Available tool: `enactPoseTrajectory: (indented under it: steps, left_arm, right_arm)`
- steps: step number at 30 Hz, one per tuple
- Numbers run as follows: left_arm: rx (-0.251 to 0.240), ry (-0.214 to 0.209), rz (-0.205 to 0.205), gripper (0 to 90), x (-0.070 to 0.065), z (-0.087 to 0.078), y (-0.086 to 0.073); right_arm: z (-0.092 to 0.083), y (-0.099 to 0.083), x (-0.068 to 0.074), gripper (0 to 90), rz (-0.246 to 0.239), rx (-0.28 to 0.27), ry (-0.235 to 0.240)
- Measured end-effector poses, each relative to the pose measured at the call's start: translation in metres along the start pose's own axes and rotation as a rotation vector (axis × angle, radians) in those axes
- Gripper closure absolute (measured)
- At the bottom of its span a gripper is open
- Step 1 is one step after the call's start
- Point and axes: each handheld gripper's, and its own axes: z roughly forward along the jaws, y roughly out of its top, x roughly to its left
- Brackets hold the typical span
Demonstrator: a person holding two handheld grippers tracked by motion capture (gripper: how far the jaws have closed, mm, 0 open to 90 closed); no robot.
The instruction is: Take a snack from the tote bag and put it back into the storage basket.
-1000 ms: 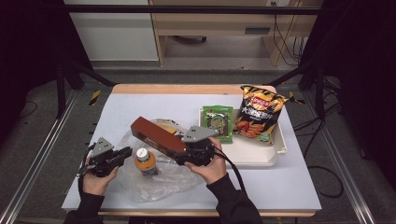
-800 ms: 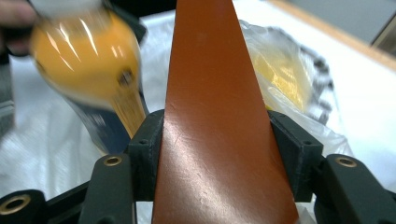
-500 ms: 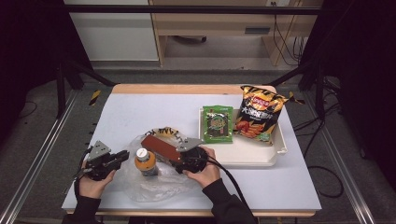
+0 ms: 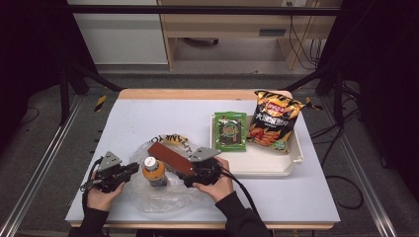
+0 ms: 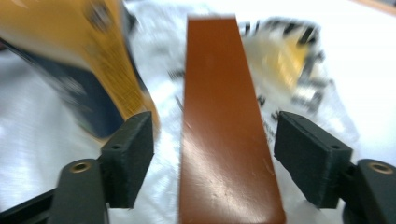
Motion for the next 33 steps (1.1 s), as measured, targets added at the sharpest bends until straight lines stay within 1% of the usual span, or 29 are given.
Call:
enactPoseTrajectory:
  steps: [2, 3, 5, 6, 8, 10, 11, 12, 13, 14, 15, 17, 19, 20, 22, 23, 24, 29, 31, 32, 33]
  left_arm:
    - [-0.001, 0.001, -0.001, 82.5, 0.000, 0.000, 0.000]
    - [-0.001, 0.001, -0.002, 82.5, 0.000, -0.001, 0.000]
    - [-0.002, 0.003, -0.001, 82.5, 0.000, -0.001, 0.000]
    - [-0.001, 0.003, 0.000, 82.5, 0.000, -0.001, 0.000]
    - [-0.002, 0.005, 0.003, 82.5, 0.000, -0.001, 0.000]
    - [0.000, 0.005, -0.001, 82.5, 0.000, -0.001, 0.000]
    - [0.000, 0.005, 0.000, 82.5, 0.000, -0.001, -0.001]
    - [0.001, 0.005, 0.000, 82.5, 0.000, -0.001, -0.001]
    - [0.002, 0.005, 0.000, 82.5, 0.000, -0.001, -0.001]
    - [0.002, 0.005, 0.000, 82.5, 0.000, -0.001, -0.001]
    - [0.001, 0.005, 0.001, 82.5, 0.000, -0.001, -0.001]
    - [0.001, 0.005, 0.003, 82.5, -0.001, -0.001, -0.001]
    - [0.003, 0.006, 0.002, 82.5, 0.000, 0.000, -0.001]
    - [0.005, 0.006, 0.002, 82.5, 0.000, 0.000, -0.001]
    - [0.010, 0.004, 0.001, 82.5, 0.000, 0.001, -0.002]
    - [0.012, 0.005, 0.002, 82.5, 0.000, 0.001, -0.002]
    - [0.012, 0.006, 0.002, 82.5, 0.000, 0.002, -0.002]
    - [0.013, -0.004, -0.006, 82.5, 0.000, 0.003, -0.004]
    - [0.011, -0.003, -0.004, 82.5, 0.000, 0.003, -0.004]
    - [0.007, -0.003, -0.009, 82.5, 0.000, 0.002, -0.004]
    - [0.003, -0.002, -0.008, 82.5, 0.001, 0.002, -0.004]
  right_arm:
    - [-0.014, 0.004, 0.000, 29.7, 0.012, -0.034, 0.004]
    - [-0.020, 0.004, 0.001, 34.2, 0.022, -0.034, 0.002]
    - [-0.029, 0.001, 0.002, 40.7, 0.031, -0.031, 0.015]
    - [-0.032, -0.003, 0.003, 43.7, 0.033, -0.022, 0.011]
    - [-0.036, -0.013, 0.005, 45.7, 0.032, 0.016, 0.013]
    - [-0.036, -0.026, 0.007, 50.8, 0.010, 0.052, 0.000]
    - [-0.036, -0.032, 0.007, 54.2, 0.006, 0.059, -0.007]
    - [-0.036, -0.040, 0.006, 55.2, 0.009, 0.046, -0.017]
    - [-0.035, -0.045, 0.005, 55.1, 0.014, 0.043, -0.018]
    - [-0.033, -0.049, 0.004, 53.7, 0.016, 0.046, -0.028]
    - [-0.032, -0.052, 0.003, 51.7, 0.008, 0.054, -0.043]
    - [-0.029, -0.055, 0.001, 47.5, 0.013, 0.059, -0.054]
    - [-0.026, -0.056, 0.000, 42.6, -0.002, 0.069, -0.071]
    - [-0.023, -0.057, -0.001, 39.2, -0.003, 0.079, -0.080]
    - [-0.014, -0.060, -0.004, 32.2, 0.006, 0.136, -0.089]
    - [-0.010, -0.064, -0.005, 30.9, 0.007, 0.147, -0.092]
    - [-0.008, -0.064, -0.006, 31.0, 0.020, 0.150, -0.089]
    - [-0.010, -0.065, -0.006, 30.7, 0.033, 0.140, -0.078]
    - [-0.015, -0.064, -0.006, 29.6, 0.031, 0.125, -0.069]
    - [-0.019, -0.063, -0.005, 29.1, 0.038, 0.115, -0.067]
    - [-0.024, -0.061, -0.005, 28.5, 0.042, 0.095, -0.061]
